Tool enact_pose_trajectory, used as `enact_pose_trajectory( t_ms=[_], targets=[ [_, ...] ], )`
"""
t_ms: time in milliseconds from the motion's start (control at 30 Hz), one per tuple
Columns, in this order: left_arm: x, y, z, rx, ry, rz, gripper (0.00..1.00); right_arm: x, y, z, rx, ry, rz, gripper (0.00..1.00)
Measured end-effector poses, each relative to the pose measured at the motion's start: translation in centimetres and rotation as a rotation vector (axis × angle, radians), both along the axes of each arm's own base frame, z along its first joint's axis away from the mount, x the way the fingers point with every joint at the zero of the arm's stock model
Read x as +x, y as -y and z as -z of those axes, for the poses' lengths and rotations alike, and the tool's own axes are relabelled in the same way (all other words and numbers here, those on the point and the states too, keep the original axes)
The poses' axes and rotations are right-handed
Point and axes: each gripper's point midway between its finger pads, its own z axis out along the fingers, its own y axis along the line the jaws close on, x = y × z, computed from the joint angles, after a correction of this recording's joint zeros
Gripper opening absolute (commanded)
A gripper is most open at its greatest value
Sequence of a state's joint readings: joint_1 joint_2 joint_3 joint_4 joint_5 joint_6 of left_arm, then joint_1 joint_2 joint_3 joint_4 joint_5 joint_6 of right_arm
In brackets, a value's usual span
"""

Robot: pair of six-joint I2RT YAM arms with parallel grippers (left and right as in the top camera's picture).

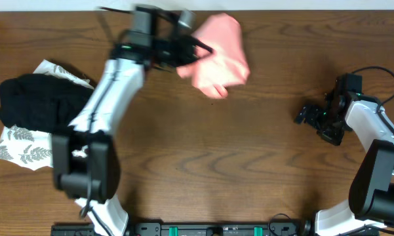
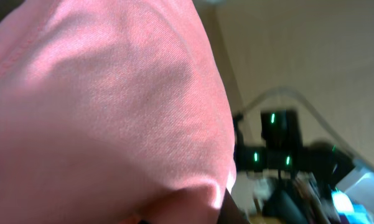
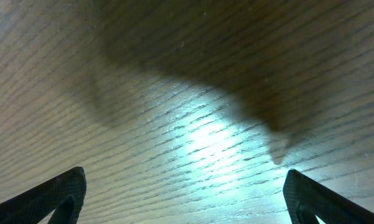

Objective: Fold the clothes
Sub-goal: 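Carry the folded pink shirt with the left gripper to the left pile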

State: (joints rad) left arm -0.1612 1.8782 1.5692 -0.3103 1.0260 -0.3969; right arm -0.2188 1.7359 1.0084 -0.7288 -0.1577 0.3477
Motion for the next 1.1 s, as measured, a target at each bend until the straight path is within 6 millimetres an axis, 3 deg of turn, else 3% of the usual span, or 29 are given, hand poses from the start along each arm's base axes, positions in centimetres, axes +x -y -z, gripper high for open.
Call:
enact_pose_trajectory(
  t_ms=[200, 267, 467, 600, 700, 800, 967, 1100],
  targets=[
    [3.1, -12.9, -6.2, 0.004, 0.182, -0.282, 0.06, -0.2, -0.1, 0.0, 0.004, -0.007, 0.0, 0.99],
    [3.8, -16.9, -7.5, 0.011, 0.233, -0.369, 0.06, -0.2, -0.1, 0.0, 0.005, -0.007, -0.001, 0.99],
    [4.2, -28.0, -8.1, 0.053, 0.274, -0.608, 0.06, -0.3, -0.4, 0.1, 0.006, -0.012, -0.008, 0.99],
    [3.3, -33.3, -7.9, 0.098, 0.297, -0.707, 0.06, -0.3, -0.5, 0.1, 0.007, -0.015, -0.011, 0.99],
    [2.6, -36.4, -6.9, 0.128, 0.281, -0.759, 0.06, -0.4, -0.5, 0.1, 0.007, -0.017, -0.012, 0.99],
    [1.3, -38.3, -3.9, 0.116, 0.151, -0.798, 0.06, -0.5, -0.5, 0.1, 0.008, -0.022, -0.012, 0.99],
    [-2.5, -40.3, 2.5, 0.067, -0.199, -0.88, 0.06, -0.8, -0.6, 0.1, 0.01, -0.032, -0.013, 0.98],
    [-6.0, -41.9, 5.1, 0.082, -0.382, -0.955, 0.06, -0.8, -0.6, 0.1, 0.01, -0.031, -0.013, 0.98]
  ],
)
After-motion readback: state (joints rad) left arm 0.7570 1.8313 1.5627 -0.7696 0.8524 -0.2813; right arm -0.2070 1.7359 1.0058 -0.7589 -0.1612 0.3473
